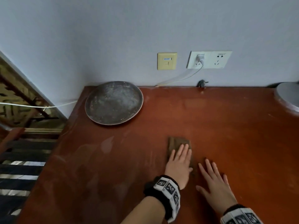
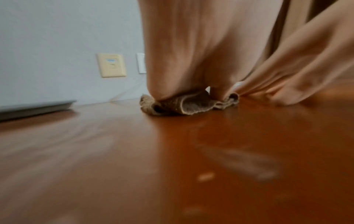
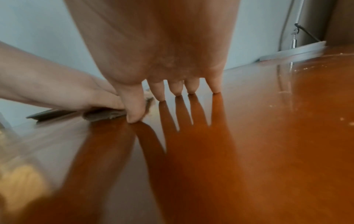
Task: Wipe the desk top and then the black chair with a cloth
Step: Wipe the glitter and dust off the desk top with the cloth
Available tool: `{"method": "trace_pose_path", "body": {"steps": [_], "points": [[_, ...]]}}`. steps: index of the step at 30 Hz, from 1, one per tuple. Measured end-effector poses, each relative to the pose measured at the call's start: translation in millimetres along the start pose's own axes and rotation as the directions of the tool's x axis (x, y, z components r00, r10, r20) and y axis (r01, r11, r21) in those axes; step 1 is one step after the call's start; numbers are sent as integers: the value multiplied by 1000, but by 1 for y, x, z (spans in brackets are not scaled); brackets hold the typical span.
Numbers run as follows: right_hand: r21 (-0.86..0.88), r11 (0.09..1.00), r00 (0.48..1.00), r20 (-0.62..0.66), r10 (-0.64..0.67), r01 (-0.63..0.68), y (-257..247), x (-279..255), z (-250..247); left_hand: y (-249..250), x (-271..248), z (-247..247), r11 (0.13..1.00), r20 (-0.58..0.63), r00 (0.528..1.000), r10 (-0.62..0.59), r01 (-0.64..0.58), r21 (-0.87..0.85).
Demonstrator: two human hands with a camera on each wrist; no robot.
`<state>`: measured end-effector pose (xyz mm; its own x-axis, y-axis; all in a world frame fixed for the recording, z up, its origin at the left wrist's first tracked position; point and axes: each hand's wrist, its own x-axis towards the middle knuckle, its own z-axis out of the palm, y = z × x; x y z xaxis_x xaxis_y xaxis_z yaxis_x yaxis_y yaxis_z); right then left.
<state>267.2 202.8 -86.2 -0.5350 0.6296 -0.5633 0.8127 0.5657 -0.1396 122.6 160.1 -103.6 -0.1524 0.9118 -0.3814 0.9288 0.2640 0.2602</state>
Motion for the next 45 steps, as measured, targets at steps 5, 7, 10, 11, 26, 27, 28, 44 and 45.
{"method": "trace_pose_path", "body": {"steps": [5, 7, 10, 11, 26, 27, 28, 44, 45], "points": [[2, 1000, 1000, -17, -7, 7, 2, -5, 3, -60, -5, -14, 975, -77, 974, -213, 217, 49], [6, 1000, 1000, -30, -1, 1, 1, -7, 6, -102, -24, -21, 929, -63, 929, -366, 368, 33], [-3, 1000, 999, -37, -9, 9, -12, -10, 11, -96, -64, -5, 952, -42, 957, -286, 289, 99], [-9, 999, 999, -29, -33, 33, -19, -13, 14, -75, -78, 7, 977, -25, 981, -192, 193, 93], [-20, 993, 993, -34, -116, 115, -69, -44, 48, -87, -186, 91, 976, -286, 944, -161, 196, 98], [-22, 992, 992, -32, -121, 120, -73, -44, 49, -60, -186, 104, 989, -283, 958, -55, 92, 118], [-22, 992, 992, -27, -123, 123, -76, -44, 49, -38, -188, 108, 993, -256, 967, 2, 27, 111], [-9, 996, 996, -21, -85, 85, -136, -40, 52, -95, -219, 102, 999, -294, 956, 14, 2, 54], [-13, 996, 996, -26, -85, 84, -138, -39, 51, -112, -225, 100, 999, -305, 952, -15, 29, 39]]}}
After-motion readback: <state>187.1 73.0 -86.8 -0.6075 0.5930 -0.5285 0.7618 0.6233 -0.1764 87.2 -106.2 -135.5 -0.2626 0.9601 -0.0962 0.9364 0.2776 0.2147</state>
